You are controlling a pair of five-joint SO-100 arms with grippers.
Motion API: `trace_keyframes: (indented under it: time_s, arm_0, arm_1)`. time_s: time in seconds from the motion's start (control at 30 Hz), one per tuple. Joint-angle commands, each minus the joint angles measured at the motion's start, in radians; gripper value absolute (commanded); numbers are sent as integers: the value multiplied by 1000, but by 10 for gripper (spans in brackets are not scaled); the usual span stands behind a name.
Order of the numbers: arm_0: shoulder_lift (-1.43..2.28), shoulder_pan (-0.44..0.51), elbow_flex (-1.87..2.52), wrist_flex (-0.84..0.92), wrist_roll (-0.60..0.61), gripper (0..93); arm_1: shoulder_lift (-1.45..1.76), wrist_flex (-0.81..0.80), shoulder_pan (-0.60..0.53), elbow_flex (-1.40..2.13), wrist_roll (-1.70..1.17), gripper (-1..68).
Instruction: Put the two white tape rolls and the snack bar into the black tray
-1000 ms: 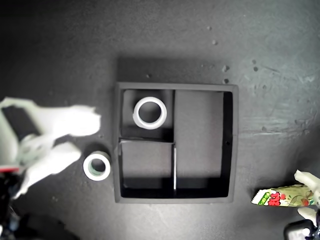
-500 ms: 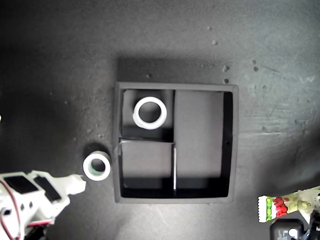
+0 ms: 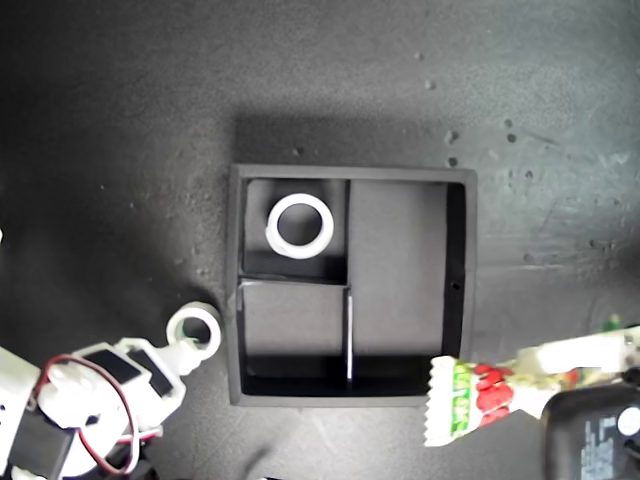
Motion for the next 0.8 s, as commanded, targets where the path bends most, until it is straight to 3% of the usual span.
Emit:
trace_keyframes:
  time_s: [0.0,0.2,0.27,0.37,0.47,0.63,0.77]
  arm_0:
    - [-6,-8,-6,-12,11,130]
    - [-29,-15,37,-35,5,135]
    - [-41,-17,35,-43,9,136]
    - [-60,-21,29,-66,21,138]
    - [-91,-32,6,-75,34,138]
    - [-158,-49,-37,-75,49,141]
    - [-190,-63,-57,-74,60,111]
  arm_1:
    - [43,-238,55,-109,-296,-6]
    - [40,-267,32,-187,-815,-6]
    - [44,-310,54,-152,-672,-6]
    - [48,-268,115,-83,-227,-7]
    - [54,-227,146,-9,11,-7]
    - [49,-291,201,77,189,-7]
    - [38,-291,258,44,95,-7]
